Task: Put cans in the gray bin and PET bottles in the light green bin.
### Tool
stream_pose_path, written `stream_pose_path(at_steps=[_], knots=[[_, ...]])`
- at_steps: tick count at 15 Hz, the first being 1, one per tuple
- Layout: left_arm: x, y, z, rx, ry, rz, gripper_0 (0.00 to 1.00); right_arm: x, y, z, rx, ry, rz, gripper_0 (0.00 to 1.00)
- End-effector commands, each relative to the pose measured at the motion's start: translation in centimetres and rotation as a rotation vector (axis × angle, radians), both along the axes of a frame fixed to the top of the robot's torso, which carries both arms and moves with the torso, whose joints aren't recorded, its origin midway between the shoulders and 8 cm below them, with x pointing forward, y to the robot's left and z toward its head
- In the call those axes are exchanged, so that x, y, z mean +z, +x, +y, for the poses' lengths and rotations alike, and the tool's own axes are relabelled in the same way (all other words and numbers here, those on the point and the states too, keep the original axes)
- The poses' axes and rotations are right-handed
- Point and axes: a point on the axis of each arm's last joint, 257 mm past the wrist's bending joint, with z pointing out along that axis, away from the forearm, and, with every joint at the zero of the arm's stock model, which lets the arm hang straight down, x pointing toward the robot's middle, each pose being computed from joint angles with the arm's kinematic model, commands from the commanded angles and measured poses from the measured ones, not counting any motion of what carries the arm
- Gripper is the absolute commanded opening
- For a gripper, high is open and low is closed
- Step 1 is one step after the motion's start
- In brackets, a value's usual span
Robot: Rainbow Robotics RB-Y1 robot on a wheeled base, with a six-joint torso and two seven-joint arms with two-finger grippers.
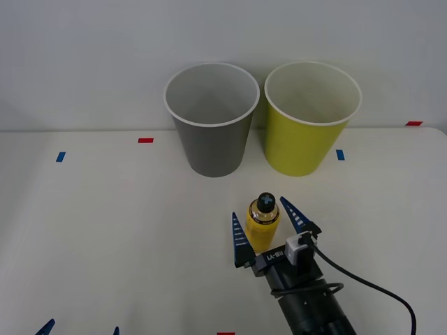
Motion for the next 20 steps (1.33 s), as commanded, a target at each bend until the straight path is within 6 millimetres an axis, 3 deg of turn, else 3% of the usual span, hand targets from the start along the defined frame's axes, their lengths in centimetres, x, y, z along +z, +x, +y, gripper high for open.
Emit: stream_pose_path(at_steps=[1,2,4,13,20], knots=[[0.0,0.0,0.0,0.0,0.0,0.0,1.0,0.1,0.1,-0.2,-0.004,0.007,0.0,0.59],[0.0,0.0,0.0,0.0,0.0,0.0,1.0,0.3,0.1,-0.3,-0.004,0.019,0.001,0.38],[0.0,0.0,0.0,0.0,0.0,0.0,1.0,0.3,0.1,-0.5,-0.008,0.032,0.006,0.32],[0.0,0.0,0.0,0.0,0.0,0.0,1.0,0.1,-0.1,-1.0,-0.018,0.032,0.019,0.25],[0.0,0.0,0.0,0.0,0.0,0.0,1.0,6.0,-0.6,-2.9,-0.024,-0.026,0.193,0.24]])
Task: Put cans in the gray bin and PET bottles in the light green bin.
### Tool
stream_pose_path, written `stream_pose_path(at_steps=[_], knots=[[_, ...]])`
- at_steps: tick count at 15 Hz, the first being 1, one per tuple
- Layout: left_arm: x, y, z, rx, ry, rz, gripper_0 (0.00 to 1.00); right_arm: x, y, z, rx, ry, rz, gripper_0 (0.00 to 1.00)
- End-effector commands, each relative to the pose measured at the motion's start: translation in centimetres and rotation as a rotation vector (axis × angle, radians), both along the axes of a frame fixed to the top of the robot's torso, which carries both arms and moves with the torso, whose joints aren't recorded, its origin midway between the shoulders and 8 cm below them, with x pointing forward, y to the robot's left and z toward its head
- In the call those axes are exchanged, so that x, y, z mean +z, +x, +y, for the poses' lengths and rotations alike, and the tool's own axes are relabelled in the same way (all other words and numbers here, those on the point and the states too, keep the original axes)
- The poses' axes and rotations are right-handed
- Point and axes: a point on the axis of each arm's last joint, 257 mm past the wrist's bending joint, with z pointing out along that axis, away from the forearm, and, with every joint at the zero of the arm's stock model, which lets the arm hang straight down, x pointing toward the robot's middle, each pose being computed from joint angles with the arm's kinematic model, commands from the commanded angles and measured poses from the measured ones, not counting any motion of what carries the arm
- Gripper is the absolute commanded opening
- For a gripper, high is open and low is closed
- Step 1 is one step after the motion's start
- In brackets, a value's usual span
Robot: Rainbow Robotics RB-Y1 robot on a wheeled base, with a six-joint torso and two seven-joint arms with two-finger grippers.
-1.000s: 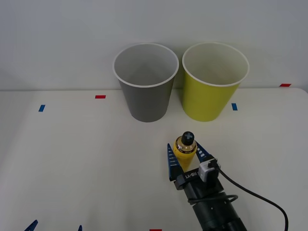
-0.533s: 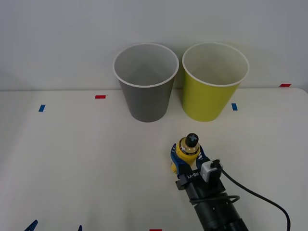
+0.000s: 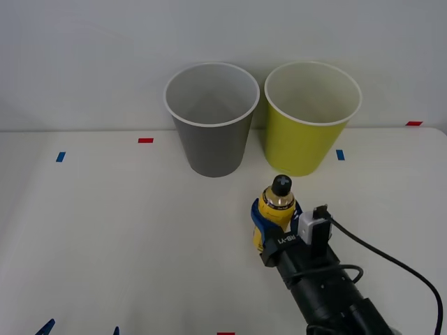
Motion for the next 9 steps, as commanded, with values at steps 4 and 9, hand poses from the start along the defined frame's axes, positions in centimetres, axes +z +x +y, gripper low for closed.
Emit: stream_pose_path(at_steps=[4,9], knots=[[0.0,0.0,0.0,0.0,0.0,0.0,1.0,6.2,-1.0,-2.7,-0.022,-0.058,0.128,0.23],[0.0,0.0,0.0,0.0,0.0,0.0,1.0,10.9,-1.1,-3.6,-0.033,-0.021,0.091,0.2]])
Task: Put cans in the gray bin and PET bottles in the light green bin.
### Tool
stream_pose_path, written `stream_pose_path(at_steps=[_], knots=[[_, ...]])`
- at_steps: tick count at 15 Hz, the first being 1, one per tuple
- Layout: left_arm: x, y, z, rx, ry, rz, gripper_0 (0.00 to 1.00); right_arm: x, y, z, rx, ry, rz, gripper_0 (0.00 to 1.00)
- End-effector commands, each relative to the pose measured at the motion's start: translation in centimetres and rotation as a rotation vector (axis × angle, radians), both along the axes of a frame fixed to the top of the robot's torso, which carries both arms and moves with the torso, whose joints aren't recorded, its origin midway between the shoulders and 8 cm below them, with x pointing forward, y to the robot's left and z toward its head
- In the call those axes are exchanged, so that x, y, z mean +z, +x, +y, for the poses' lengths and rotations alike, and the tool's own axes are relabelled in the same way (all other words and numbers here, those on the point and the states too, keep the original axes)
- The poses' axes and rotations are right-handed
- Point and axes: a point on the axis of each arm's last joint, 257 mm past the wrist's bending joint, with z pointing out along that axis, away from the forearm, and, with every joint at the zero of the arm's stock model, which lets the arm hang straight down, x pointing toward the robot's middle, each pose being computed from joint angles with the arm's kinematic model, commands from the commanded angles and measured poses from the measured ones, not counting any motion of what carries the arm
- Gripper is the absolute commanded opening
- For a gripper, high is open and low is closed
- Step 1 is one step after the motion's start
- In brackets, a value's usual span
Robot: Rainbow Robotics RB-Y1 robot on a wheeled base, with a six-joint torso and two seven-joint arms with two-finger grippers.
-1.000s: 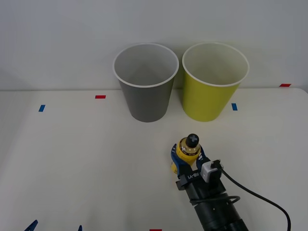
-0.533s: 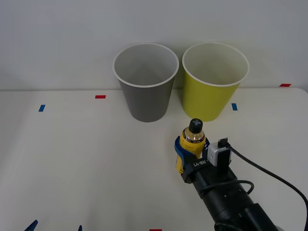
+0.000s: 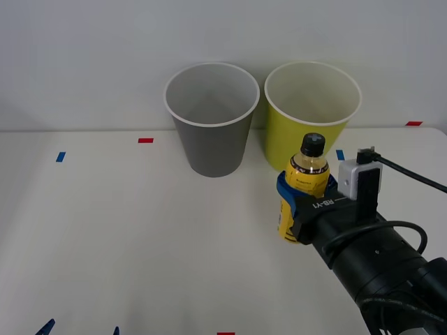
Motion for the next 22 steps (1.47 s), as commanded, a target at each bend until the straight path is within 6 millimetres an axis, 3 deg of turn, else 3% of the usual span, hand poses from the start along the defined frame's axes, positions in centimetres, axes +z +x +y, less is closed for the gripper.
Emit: stream_pose_path(at_steps=[1,5,8,13,22], knots=[[0.0,0.0,0.0,0.0,0.0,0.0,1.0,3.8,0.7,-0.7,-0.016,0.024,-0.083,0.2],[0.0,0.0,0.0,0.0,0.0,0.0,1.0,11.2,2.3,-2.1,-0.033,0.091,-0.247,0.19],[0.0,0.0,0.0,0.0,0.0,0.0,1.0,13.9,2.9,-3.6,-0.045,0.101,-0.301,0.18],[0.0,0.0,0.0,0.0,0.0,0.0,1.0,15.8,4.2,-4.8,-0.035,0.1,-0.346,0.16],[0.0,0.0,0.0,0.0,0.0,0.0,1.0,17.6,13.3,-6.8,-0.084,0.067,-0.354,0.14]])
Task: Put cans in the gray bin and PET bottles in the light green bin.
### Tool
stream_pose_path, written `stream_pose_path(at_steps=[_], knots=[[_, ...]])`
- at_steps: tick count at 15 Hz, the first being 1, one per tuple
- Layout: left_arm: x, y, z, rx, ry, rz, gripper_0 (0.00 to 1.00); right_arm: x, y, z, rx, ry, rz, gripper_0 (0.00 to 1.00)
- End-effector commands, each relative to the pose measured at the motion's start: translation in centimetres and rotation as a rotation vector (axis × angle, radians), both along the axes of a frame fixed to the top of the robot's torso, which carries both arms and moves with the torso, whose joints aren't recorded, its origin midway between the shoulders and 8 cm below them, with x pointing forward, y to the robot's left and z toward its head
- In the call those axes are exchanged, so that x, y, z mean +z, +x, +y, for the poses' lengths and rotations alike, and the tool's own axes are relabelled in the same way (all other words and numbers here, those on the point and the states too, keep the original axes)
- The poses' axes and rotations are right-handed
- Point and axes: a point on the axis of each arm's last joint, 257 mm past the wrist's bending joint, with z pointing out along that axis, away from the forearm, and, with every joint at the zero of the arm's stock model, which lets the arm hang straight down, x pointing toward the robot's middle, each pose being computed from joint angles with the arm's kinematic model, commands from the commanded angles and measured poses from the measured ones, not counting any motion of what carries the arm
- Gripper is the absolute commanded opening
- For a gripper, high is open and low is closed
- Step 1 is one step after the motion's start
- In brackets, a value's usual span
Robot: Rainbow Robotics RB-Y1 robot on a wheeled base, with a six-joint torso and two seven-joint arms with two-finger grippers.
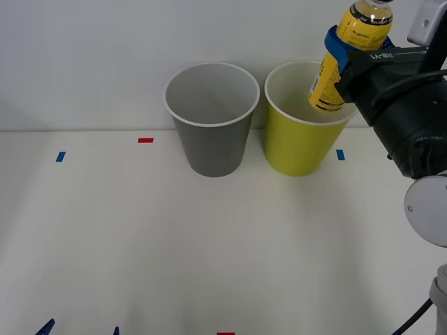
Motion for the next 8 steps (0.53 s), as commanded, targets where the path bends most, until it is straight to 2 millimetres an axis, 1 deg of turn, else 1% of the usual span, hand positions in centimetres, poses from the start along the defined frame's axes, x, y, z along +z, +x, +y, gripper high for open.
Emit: stream_pose_path(at_steps=[1,2,5,8], knots=[[0.0,0.0,0.0,0.0,0.0,0.0,1.0,0.3,2.6,-0.9,-0.023,-0.014,0.008,0.14],[0.0,0.0,0.0,0.0,0.0,0.0,1.0,0.2,3.6,-1.2,-0.032,-0.019,0.018,0.13],[0.0,0.0,0.0,0.0,0.0,0.0,1.0,-0.4,6.3,-0.9,-0.038,-0.031,0.048,0.13],[0.0,0.0,0.0,0.0,0.0,0.0,1.0,-0.9,8.2,-0.3,-0.035,-0.039,0.076,0.12]])
